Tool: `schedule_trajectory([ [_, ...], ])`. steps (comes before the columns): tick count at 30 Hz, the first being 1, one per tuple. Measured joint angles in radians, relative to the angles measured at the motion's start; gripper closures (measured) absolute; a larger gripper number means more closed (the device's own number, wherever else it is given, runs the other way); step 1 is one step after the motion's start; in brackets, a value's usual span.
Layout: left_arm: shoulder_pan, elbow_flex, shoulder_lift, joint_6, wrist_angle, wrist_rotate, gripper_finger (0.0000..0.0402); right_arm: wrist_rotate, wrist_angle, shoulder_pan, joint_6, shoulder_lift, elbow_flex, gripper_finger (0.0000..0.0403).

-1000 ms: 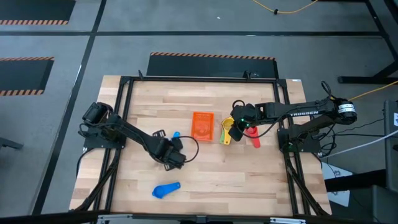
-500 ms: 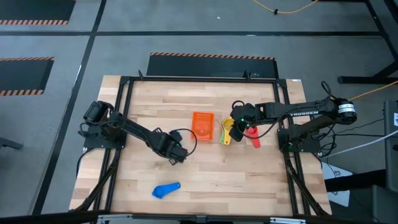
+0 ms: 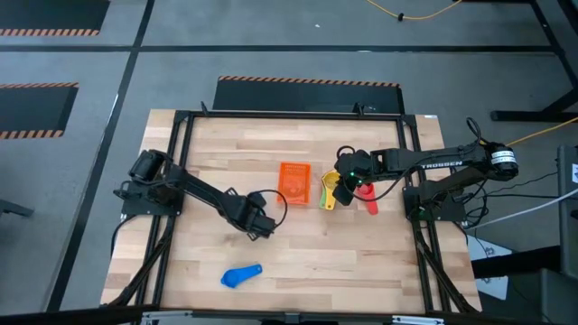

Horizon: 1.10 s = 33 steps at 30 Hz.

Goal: Nest measuring cups in basket
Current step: Stack the top light blue measuring cup on top of the yellow measuring cup

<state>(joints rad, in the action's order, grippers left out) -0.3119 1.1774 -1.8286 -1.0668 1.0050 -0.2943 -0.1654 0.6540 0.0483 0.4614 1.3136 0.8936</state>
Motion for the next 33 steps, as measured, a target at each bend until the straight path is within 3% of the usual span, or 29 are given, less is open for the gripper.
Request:
schedule_trajectory([
  [13, -0.03, 0.0, -0.011, 0.105, -0.021, -0.016, 0.0291, 0.0, -0.006, 0.0, 0.0, 0.0, 0.0, 0.0288],
  [24, -0.031, 0.002, -0.01, 0.17, -0.02, -0.019, 0.0393, 0.0, -0.006, 0.0, 0.0, 0.0, 0.0, 0.0288],
  [33, -0.054, 0.002, -0.001, 0.577, -0.067, 0.006, 0.0397, 0.0, -0.006, 0.0, 0.0, 0.0, 0.0, 0.0288],
])
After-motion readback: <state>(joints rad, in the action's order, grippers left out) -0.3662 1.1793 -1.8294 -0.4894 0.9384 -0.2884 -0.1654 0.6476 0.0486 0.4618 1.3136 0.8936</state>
